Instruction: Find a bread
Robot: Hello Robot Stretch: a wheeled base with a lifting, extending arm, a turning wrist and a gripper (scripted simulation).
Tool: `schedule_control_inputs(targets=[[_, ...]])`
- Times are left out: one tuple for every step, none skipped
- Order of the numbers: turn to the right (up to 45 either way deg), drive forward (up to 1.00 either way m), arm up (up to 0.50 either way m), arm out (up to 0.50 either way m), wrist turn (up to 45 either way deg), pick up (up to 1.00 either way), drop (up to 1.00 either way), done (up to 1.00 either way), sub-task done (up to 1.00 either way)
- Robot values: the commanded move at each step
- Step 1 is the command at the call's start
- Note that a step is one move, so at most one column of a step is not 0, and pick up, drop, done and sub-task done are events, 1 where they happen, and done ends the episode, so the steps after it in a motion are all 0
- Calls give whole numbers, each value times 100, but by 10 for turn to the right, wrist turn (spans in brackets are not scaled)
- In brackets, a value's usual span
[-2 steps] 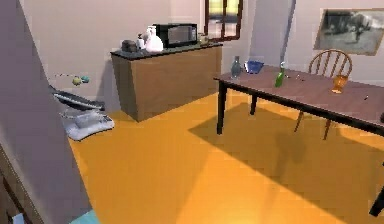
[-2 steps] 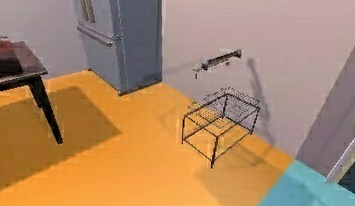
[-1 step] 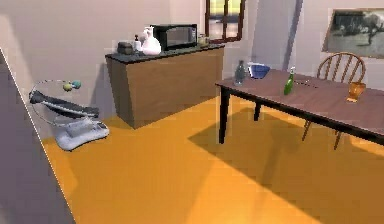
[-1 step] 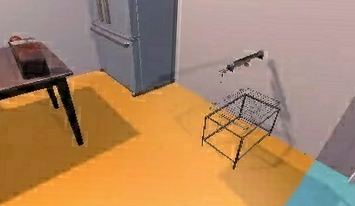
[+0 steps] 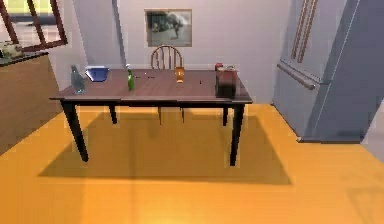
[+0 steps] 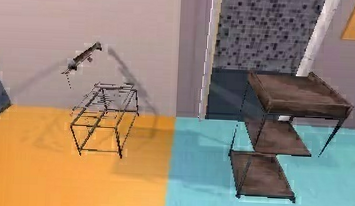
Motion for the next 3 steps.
schedule_control_inputs(targets=[[450,0,0,0,0,0,0,0,0],[0,5,0,0,0,0,0,0,0],[-450,0,0,0,0,0,0,0,0]])
